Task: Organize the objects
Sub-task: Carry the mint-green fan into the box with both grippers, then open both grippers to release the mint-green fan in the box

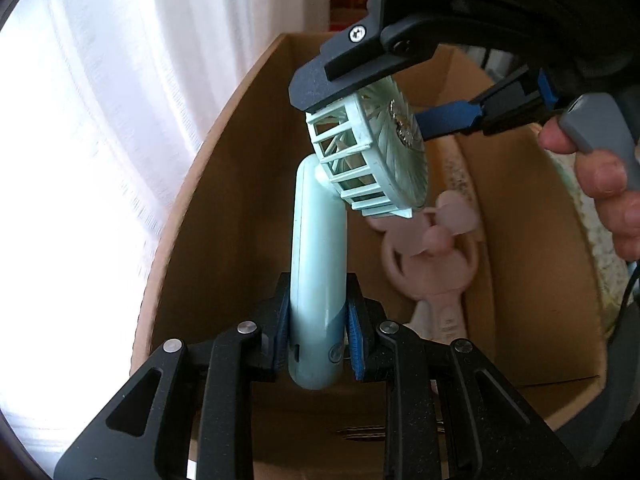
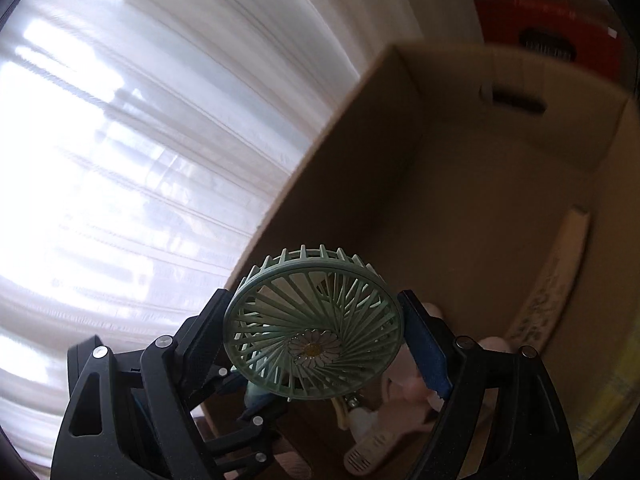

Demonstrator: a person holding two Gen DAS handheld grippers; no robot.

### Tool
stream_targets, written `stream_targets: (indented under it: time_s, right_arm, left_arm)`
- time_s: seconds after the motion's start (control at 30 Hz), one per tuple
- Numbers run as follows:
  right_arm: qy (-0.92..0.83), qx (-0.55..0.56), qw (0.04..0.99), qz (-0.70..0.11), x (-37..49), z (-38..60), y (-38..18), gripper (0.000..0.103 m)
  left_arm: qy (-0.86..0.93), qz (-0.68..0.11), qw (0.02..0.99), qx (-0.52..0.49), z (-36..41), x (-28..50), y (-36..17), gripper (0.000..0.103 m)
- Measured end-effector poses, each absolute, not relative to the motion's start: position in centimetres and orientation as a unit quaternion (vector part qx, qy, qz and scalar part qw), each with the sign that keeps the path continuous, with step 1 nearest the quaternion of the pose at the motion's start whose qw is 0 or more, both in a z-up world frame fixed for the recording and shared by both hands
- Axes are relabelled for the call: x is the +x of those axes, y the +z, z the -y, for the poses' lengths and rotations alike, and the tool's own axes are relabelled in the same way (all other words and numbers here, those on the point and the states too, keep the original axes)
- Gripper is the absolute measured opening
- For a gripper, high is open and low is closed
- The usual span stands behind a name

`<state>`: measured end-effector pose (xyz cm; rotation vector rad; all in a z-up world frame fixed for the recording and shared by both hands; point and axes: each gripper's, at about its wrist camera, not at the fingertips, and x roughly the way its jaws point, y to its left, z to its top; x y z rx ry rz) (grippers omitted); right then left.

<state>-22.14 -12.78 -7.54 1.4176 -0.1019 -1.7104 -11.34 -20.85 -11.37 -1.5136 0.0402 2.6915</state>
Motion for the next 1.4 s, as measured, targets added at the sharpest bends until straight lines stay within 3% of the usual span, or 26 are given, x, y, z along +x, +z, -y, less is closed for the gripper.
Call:
stream_targets:
  time_s: [0.33, 1.0, 1.2, 1.4]
  right_arm:
    - [-0.662, 0.615, 0.426, 0.047, -23.1, 14.7, -12.1, 0.084]
    - [-0.683, 0.653, 0.326, -0.038, -22.7, 14.8, -14.5, 0.085]
    - [-0.688, 0.640, 0.342, -0.006, -23.1, 12.8, -12.6, 0.087]
    - [-0.706, 0.605, 0.367, -0.013, -21.9, 10.1, -8.8, 0.087]
  left_arm:
    - [0.879, -0.005, 0.034, -0.475, 21.7, -8.7, -11.2, 0.044]
    - [0.878, 0.027, 0.064, -0.473, 22.2, -5.5, -10.4, 0.044]
    - [0.882, 0.041, 0.066, -0.464, 22.0, -5.1, -8.9, 0.055]
    - [0.888, 0.050, 0.060, -0.453, 21.6, -7.6, -6.6, 0.073]
